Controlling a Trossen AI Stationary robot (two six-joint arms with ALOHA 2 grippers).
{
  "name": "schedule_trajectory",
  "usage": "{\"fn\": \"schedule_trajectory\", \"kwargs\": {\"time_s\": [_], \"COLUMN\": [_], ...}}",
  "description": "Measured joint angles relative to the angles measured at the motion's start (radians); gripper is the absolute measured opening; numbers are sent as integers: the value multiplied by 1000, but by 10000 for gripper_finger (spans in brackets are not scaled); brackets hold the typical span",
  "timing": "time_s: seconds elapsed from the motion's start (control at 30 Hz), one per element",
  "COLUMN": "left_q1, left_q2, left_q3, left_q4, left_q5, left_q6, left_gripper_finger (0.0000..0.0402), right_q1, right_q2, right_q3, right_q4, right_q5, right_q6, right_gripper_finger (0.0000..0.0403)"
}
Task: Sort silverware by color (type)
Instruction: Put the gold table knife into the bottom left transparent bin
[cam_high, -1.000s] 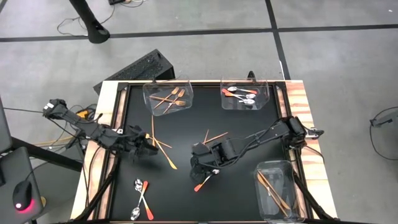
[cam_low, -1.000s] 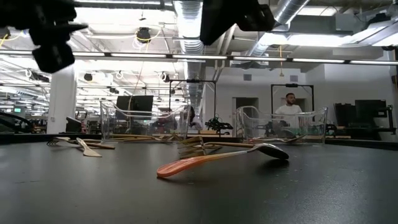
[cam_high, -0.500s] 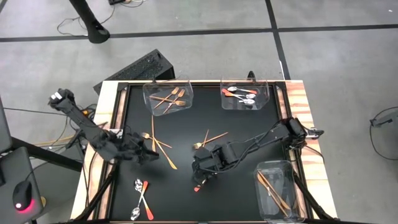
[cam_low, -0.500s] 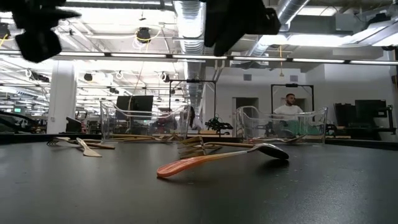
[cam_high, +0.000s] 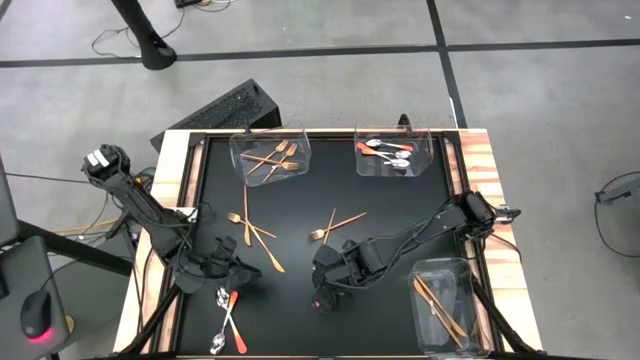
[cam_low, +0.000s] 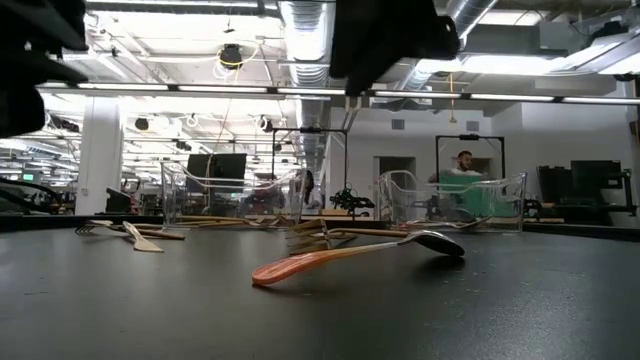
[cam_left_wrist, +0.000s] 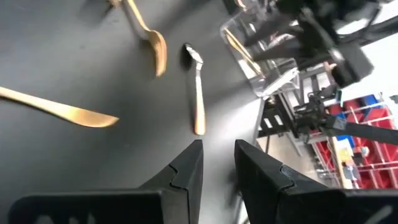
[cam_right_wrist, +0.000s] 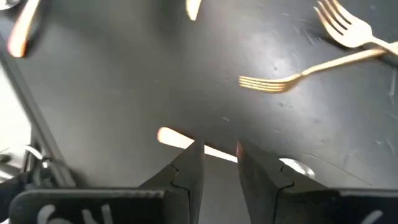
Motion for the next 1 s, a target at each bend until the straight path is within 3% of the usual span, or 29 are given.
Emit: {"fn": "schedule_trajectory", "kwargs": {"time_s": [0.2,0.3,0.4,0.53,0.67,0.83,1.0], "left_q1": [2,5,5,5,6,38,98], "left_q2": [35,38,35,23,21,21,13], "left_q3": [87,140,211,342,445,430,435], "left_q4": [-20,-117,-260,-559,-858,-1099,-1261], "left_q5": [-37,-56,-76,-90,-19,71,116], "left_q6": [52,61,62,28,-6,-40,-136], "left_gripper_finger": [80,80,80,80,80,80,80], "right_q1": [-35,-81,-141,-201,-241,-282,-299], "right_q2": [-1,-2,-2,-2,-1,-1,30], "right_q3": [-11,-11,-11,-28,-42,-42,-39], "right_q4": [-110,-111,-1,283,468,539,640], "right_q5": [-14,-48,-90,-101,-79,1,6], "right_q6": [-8,-39,-79,-175,-254,-391,-504], "right_gripper_finger": [118,118,118,118,118,118,120]}}
